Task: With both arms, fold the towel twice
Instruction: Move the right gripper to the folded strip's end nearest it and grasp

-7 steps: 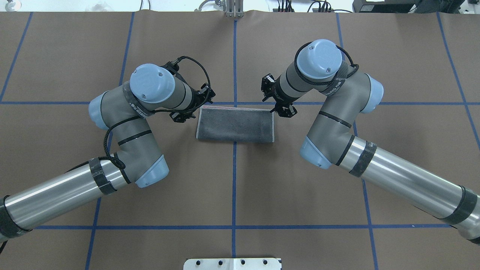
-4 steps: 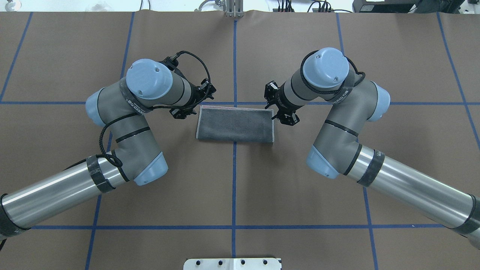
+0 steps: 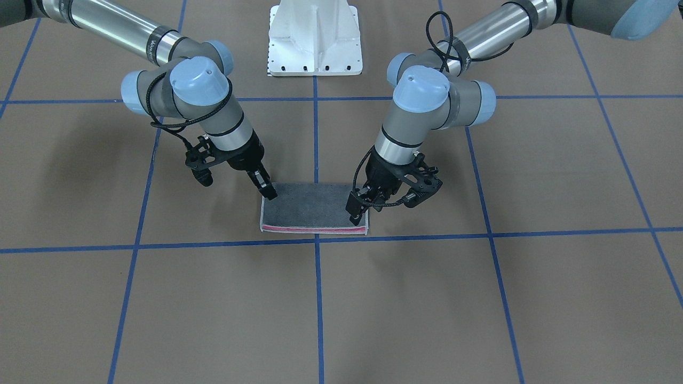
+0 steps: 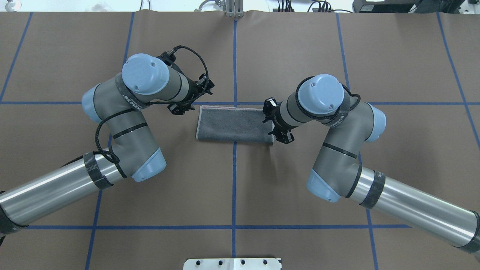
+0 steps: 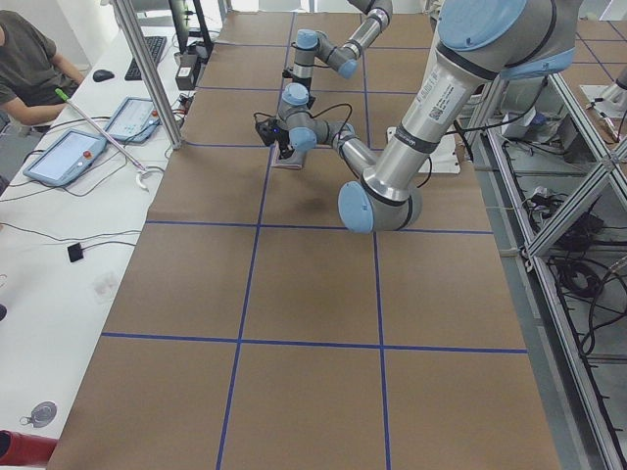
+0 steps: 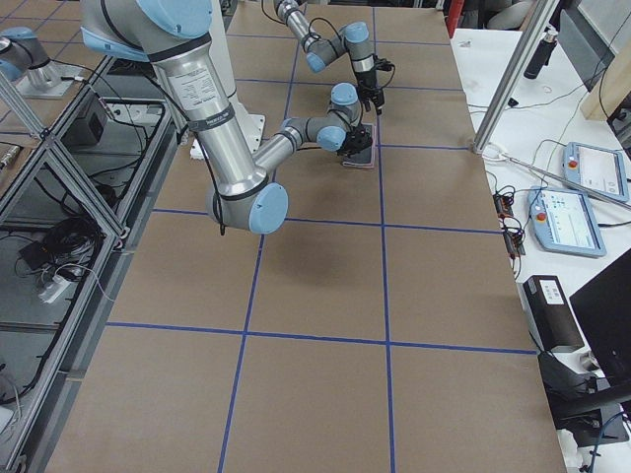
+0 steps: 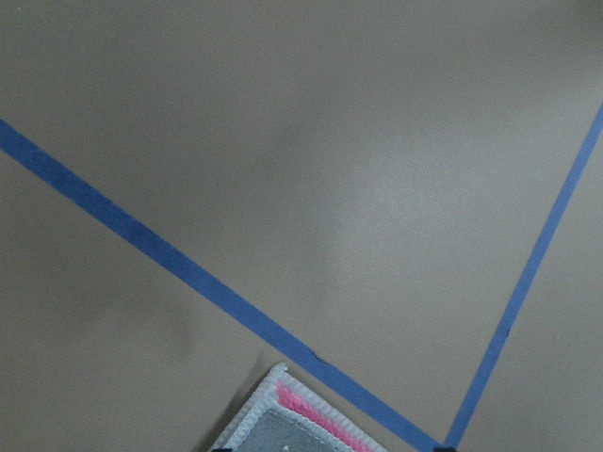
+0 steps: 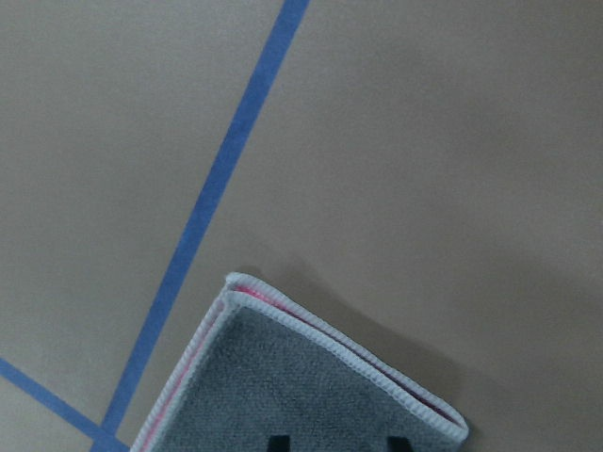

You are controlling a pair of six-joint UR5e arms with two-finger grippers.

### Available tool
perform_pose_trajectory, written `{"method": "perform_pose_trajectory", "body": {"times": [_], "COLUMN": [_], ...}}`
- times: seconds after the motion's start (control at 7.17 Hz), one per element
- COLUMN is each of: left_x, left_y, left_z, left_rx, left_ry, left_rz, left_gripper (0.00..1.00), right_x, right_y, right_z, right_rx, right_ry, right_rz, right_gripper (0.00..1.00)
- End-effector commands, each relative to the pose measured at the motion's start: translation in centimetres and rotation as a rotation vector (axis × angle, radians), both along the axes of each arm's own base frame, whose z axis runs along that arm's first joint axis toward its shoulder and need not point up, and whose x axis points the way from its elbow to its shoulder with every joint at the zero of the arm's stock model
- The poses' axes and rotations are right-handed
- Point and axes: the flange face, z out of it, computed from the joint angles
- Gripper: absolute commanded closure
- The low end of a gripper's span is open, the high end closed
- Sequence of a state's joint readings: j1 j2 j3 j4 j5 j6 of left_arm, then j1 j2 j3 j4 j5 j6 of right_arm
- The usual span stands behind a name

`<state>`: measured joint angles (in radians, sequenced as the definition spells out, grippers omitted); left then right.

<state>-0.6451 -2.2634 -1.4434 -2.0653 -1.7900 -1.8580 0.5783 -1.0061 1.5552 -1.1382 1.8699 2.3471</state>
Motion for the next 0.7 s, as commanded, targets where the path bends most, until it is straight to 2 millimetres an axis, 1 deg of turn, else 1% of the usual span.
{"method": "perform_pose_trajectory", "body": {"times": [0.0, 0.14, 0.28, 0.42, 0.56], "left_x": [-0.5, -0.5, -0.5, -0.7, -0.8], "left_y": [-0.3, -0.4, -0.4, -0.5, -0.6], "left_z": [-0.3, -0.3, -0.3, -0.3, -0.3], "left_rx": [0.002, 0.002, 0.002, 0.001, 0.000], "left_ry": [0.004, 0.004, 0.004, 0.004, 0.005], "left_rz": [-0.007, -0.009, -0.010, -0.014, -0.016], "left_gripper": [0.23, 0.23, 0.14, 0.10, 0.10], "right_x": [-0.9, -1.2, -1.5, -1.8, -2.2], "right_y": [0.9, 1.3, 1.6, 2.1, 2.5], "right_z": [-0.1, 0.1, 0.6, 0.9, 0.9], "right_rx": [0.001, 0.001, 0.002, -0.009, -0.009], "right_ry": [0.004, 0.008, 0.017, 0.019, 0.022], "right_rz": [0.021, 0.016, 0.017, 0.021, 0.032], "right_gripper": [0.52, 0.52, 0.52, 0.52, 0.52]}}
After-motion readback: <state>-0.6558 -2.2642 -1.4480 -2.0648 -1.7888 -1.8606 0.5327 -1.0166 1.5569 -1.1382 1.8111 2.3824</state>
